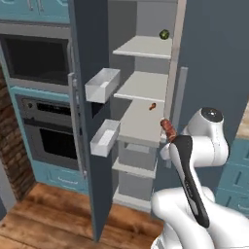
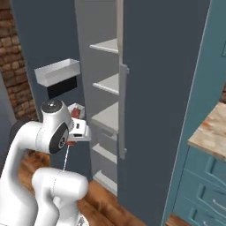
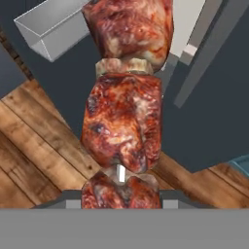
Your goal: Store the kebab skewer in the freezer for long-term storage. Close the freezer door after placing the cooked food.
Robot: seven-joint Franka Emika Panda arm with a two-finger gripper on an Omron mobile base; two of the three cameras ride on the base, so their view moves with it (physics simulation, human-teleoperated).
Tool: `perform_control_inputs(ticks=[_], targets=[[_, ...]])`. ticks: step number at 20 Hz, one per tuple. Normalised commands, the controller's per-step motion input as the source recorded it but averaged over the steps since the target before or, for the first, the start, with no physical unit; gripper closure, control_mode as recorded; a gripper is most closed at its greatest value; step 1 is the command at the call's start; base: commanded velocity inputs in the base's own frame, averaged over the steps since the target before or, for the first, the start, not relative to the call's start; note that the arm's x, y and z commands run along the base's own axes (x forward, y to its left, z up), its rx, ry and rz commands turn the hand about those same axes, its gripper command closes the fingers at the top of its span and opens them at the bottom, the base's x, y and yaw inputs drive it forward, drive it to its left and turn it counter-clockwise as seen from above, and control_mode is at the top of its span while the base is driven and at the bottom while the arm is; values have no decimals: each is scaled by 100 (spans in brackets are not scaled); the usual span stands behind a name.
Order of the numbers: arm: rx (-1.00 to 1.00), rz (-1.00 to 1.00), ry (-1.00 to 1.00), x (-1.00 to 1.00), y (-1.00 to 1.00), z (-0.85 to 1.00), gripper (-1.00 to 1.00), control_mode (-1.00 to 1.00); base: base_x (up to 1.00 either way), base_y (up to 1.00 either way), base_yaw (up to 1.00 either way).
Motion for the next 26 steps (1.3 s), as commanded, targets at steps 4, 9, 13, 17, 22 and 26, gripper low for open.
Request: perform_control_inputs(ticks=[4, 9, 13, 17, 22, 26], targets=[[0, 0, 0, 0, 0, 0, 100, 100, 31, 75, -50], [0, 0, 0, 0, 0, 0, 100, 100, 7, 43, -22], [0, 0, 0, 0, 0, 0, 100, 100, 11, -8, -3], [0, 0, 0, 0, 0, 0, 100, 100, 8, -5, -6], [0, 0, 0, 0, 0, 0, 100, 100, 58, 2, 0], [0, 0, 0, 0, 0, 0, 100, 100, 63, -5, 0]])
